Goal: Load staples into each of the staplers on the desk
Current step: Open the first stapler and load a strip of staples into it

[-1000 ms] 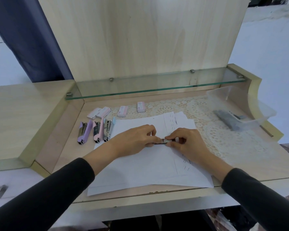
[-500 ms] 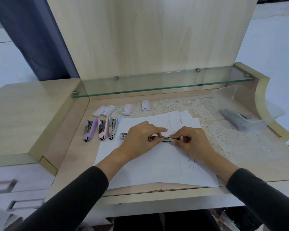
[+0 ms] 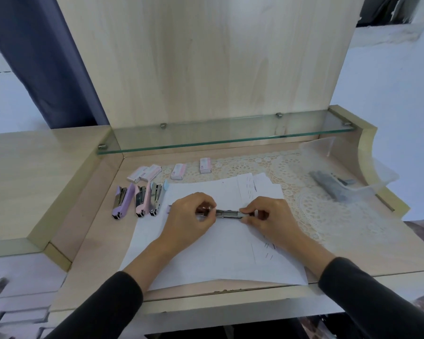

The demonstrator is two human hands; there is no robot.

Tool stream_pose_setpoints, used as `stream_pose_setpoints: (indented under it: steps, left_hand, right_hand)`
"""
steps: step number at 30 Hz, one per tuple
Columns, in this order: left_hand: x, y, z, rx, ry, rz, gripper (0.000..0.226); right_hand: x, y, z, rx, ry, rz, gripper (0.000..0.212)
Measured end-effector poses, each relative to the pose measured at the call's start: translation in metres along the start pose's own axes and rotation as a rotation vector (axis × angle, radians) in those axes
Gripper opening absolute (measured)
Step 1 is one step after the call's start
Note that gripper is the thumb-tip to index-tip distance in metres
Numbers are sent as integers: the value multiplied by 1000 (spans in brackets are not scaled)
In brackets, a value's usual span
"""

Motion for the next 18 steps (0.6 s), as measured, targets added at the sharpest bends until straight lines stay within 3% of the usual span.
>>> stream_pose_setpoints:
  steps: [7, 11, 18]
  left_hand:
    - [10, -5, 0, 40, 54, -35, 27]
    - [11, -7, 7, 47, 298, -2, 38]
    - [12, -10, 7, 22, 358, 26, 30]
  right_hand:
    - [1, 1, -1, -11, -19, -9, 14]
    - [6, 0, -3, -16, -40, -43, 4]
    - [-1, 10, -1, 121, 53, 70, 6]
Point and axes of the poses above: each hand's wrist, its own y-axis towards the middle knuckle, its own z-axis out of the palm, x = y × z, the point moved 10 cm from there along y, towards the middle knuckle, and after that the axes turned 14 degrees about x, right-handed, at the moved point
